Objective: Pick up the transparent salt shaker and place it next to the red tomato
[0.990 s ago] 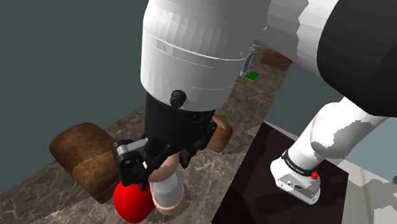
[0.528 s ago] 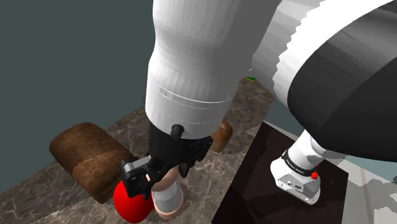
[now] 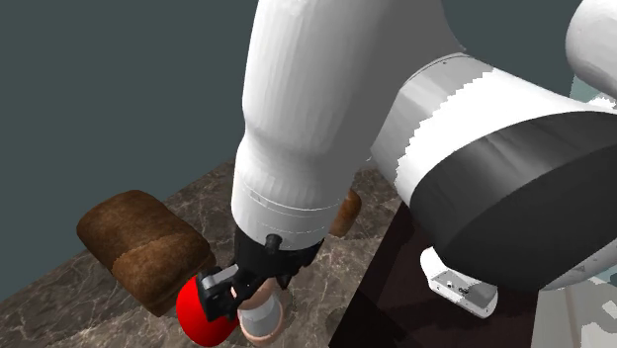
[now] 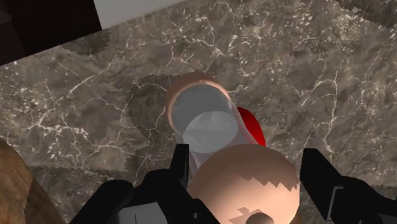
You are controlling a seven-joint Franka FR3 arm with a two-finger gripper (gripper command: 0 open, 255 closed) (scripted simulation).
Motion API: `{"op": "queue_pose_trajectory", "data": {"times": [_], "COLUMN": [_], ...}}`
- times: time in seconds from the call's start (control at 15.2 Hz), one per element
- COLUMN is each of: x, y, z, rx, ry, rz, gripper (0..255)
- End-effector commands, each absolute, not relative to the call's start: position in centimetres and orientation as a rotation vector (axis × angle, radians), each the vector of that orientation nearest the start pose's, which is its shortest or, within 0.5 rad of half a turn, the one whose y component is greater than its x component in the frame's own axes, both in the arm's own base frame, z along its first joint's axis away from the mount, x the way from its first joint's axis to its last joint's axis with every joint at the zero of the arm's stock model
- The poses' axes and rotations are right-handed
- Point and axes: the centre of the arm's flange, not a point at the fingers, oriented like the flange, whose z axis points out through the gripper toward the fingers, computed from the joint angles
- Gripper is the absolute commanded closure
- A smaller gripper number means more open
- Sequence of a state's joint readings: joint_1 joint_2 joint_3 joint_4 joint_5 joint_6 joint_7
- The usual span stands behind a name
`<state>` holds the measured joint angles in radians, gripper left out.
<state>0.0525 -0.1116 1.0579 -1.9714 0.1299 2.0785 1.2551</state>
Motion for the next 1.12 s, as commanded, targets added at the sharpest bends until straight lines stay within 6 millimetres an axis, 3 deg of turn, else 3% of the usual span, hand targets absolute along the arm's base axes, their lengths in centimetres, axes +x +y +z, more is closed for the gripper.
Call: {"op": "queue_pose_trajectory", "data": {"times": [0.0,1.06], "x": [22.8,22.8], "y": [51.1,51.1], "z": [49.7,41.2], "rx": [-2.966,-2.966], "ry": [0.287,0.287], "rz": [-0.064,-0.064], "gripper": [255,255]}}
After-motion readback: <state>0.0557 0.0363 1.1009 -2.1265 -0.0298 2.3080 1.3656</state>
